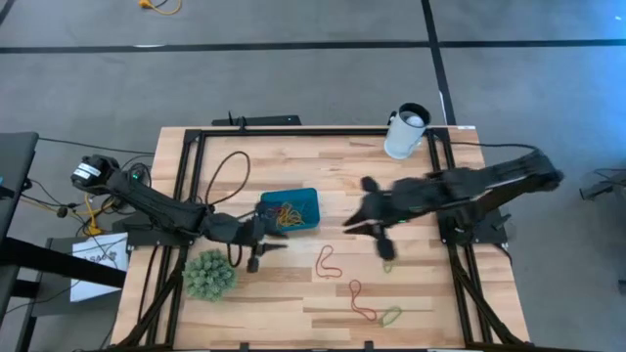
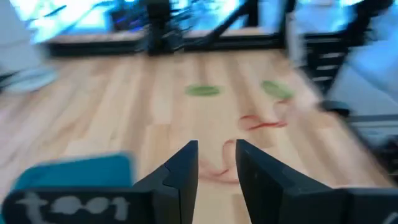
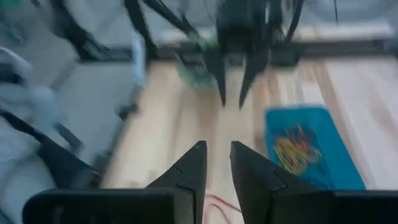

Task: Pick and place items into bin
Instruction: Put the red rubber band into the blue bin

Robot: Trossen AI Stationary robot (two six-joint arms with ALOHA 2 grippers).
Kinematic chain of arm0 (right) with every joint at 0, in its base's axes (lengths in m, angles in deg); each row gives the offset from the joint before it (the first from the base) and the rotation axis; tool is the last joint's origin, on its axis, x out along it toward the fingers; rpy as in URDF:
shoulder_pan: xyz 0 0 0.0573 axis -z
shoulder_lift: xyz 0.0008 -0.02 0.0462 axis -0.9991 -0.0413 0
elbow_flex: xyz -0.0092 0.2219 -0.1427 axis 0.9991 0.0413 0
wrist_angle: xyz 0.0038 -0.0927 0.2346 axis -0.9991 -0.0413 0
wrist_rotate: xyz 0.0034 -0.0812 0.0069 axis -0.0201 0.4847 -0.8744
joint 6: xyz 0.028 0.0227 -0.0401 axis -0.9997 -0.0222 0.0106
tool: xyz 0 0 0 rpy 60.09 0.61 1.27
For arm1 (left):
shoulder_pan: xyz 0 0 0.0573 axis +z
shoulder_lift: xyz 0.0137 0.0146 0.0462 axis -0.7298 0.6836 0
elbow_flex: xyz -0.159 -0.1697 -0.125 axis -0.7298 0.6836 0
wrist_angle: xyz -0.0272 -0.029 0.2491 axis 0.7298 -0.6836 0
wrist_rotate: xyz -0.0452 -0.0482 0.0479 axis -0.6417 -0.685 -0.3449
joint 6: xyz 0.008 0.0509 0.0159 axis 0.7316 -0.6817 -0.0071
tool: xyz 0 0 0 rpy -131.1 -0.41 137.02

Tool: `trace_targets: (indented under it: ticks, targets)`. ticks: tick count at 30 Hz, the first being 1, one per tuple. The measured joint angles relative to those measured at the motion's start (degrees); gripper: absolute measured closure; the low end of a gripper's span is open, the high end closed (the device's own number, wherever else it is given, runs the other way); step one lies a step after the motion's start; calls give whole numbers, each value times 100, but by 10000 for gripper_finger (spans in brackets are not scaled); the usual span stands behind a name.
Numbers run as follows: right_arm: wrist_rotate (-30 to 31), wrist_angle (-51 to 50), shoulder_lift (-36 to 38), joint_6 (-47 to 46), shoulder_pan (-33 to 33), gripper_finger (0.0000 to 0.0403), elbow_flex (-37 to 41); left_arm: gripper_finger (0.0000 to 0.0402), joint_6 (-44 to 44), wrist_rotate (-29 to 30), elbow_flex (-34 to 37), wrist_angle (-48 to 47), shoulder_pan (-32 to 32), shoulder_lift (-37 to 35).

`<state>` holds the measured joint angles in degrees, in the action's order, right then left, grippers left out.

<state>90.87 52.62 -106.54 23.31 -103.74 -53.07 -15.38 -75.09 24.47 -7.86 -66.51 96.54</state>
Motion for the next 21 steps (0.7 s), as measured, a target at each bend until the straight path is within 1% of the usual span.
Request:
trace_targets:
  ticks: [1, 3, 5, 7, 9, 11, 13, 17, 19, 21]
  targets:
    - [71, -20, 211, -3, -135, 336, 6, 303, -30, -130, -51, 90, 2, 116]
    - [335, -57, 572, 55, -400, 336, 75, 303, 299, -75, -210, 47, 4, 403]
    - [764, -165, 892, 67, -668, 336, 161, 303, 795, 59, -474, 63, 11, 833]
    - [1305, -445, 1132, 68, -938, 336, 251, 303, 974, 91, -770, 58, 13, 1355]
    - [1891, -630, 1324, 23, -1173, 336, 440, 303, 981, -139, -1125, -4, 13, 1929]
    - [2279, -739, 1470, -185, -1371, 336, 729, 303, 843, -653, -1611, -232, 24, 2442]
    - [2446, -724, 1588, -469, -1542, 336, 1090, 303, 798, -1005, -2197, -838, 65, 2908]
    - [2801, -447, 1655, -1292, -1959, 336, 1918, 303, 1219, -1143, -3356, -2621, 122, 3710]
    - [3347, 87, 1601, -1704, -2245, 336, 2429, 303, 1251, -1095, -3840, -3333, 121, 4034]
    - [4067, 888, 1464, -1815, -2577, 336, 2969, 304, 1255, -1051, -4229, -3813, 114, 4317]
